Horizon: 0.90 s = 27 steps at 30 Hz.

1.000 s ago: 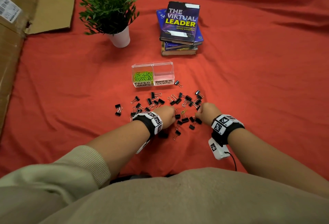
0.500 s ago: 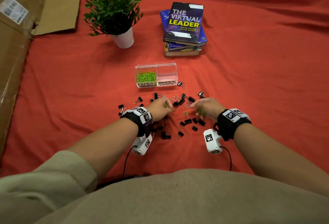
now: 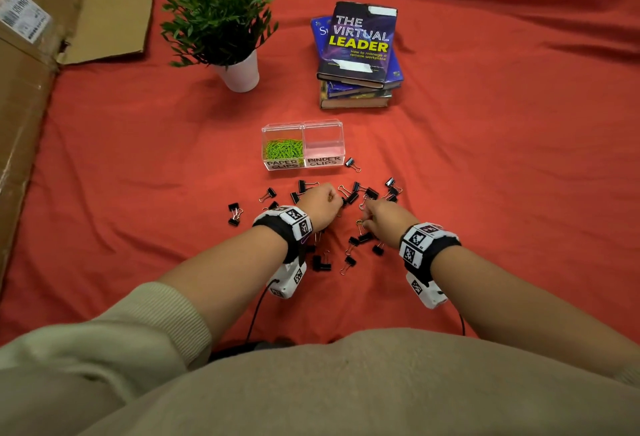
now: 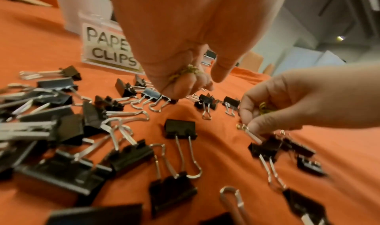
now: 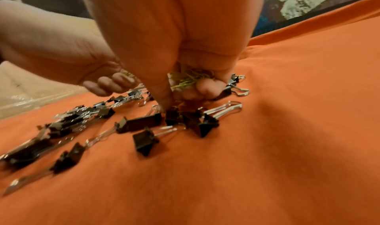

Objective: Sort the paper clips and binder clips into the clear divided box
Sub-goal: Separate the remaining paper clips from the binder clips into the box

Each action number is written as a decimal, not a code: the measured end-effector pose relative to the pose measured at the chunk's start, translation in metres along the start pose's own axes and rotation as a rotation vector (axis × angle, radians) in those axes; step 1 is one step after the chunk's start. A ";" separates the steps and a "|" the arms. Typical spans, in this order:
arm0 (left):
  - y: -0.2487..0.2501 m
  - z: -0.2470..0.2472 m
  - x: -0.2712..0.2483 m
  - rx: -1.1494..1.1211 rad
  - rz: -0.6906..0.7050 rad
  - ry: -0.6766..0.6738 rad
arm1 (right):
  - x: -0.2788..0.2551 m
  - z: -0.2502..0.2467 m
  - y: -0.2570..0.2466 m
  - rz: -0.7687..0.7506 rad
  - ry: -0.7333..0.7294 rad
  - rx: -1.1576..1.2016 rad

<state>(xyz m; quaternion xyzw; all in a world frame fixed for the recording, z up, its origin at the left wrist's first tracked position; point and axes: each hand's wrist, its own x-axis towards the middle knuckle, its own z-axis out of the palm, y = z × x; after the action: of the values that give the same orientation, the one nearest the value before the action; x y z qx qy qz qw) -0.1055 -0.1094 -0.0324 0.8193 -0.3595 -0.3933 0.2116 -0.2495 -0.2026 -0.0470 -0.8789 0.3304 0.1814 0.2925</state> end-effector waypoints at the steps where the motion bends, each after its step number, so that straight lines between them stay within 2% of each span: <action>1: 0.001 0.002 0.001 0.058 0.023 0.005 | -0.001 0.001 -0.002 0.014 -0.011 -0.022; 4: 0.001 0.006 0.004 0.193 0.058 0.019 | -0.004 0.003 -0.005 0.040 -0.051 -0.032; 7: -0.001 0.006 0.004 0.274 0.069 -0.001 | -0.006 0.000 -0.003 0.036 -0.023 0.041; 10: -0.009 0.003 0.001 0.326 0.055 -0.081 | -0.004 -0.015 -0.004 0.112 -0.005 0.281; 13: -0.018 -0.007 -0.003 0.286 0.050 -0.112 | 0.005 -0.032 -0.011 0.176 0.022 0.503; 16: -0.026 -0.020 -0.009 0.235 0.034 -0.098 | 0.022 -0.048 -0.031 0.167 0.038 0.729; 18: -0.031 -0.031 -0.012 0.199 -0.006 -0.061 | 0.038 -0.059 -0.050 0.123 0.034 0.785; 20: -0.036 -0.045 -0.013 0.184 -0.066 -0.041 | 0.054 -0.071 -0.073 0.062 0.040 0.707; 23: -0.043 -0.069 -0.011 0.149 -0.147 -0.086 | 0.078 -0.081 -0.112 -0.031 0.081 0.431; 27: -0.053 -0.099 -0.004 0.096 -0.204 -0.132 | 0.102 -0.081 -0.158 -0.067 0.104 0.175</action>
<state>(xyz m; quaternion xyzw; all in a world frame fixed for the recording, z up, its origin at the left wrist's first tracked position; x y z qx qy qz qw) -0.0059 -0.0651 -0.0043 0.8331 -0.3059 -0.4482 0.1068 -0.0576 -0.2057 0.0247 -0.8687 0.3301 0.0961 0.3565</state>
